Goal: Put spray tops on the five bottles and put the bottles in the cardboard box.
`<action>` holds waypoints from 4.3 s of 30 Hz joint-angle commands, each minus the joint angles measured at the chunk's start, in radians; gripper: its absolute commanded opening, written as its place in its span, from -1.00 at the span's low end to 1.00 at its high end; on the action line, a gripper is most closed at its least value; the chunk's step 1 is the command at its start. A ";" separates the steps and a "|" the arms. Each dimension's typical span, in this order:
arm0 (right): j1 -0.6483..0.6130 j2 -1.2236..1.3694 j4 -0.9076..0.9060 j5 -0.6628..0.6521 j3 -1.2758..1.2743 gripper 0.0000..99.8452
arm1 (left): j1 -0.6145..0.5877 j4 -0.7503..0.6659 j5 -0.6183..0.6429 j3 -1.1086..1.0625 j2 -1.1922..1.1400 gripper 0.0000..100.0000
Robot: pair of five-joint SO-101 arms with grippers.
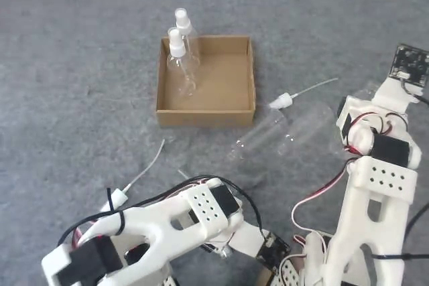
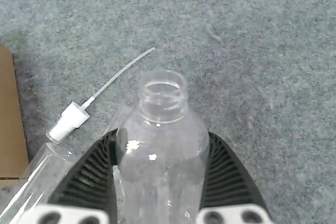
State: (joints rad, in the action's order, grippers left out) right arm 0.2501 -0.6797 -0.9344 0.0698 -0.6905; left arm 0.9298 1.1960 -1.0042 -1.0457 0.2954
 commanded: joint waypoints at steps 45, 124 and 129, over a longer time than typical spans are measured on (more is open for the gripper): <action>-0.024 -0.031 0.018 0.003 0.012 -0.99 | -0.651 0.072 0.396 0.239 -0.002 -0.59; -0.295 -0.320 -0.039 0.005 -0.126 -0.99 | -0.585 0.227 1.135 0.651 0.025 -0.98; -0.361 -0.375 -0.036 0.003 -0.152 -0.99 | -0.586 0.215 1.218 0.585 0.178 -0.98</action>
State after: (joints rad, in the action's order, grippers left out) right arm -0.0598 -0.9866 -0.9927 0.0698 -0.8562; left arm 0.3437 1.4339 0.1527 -0.4427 0.3199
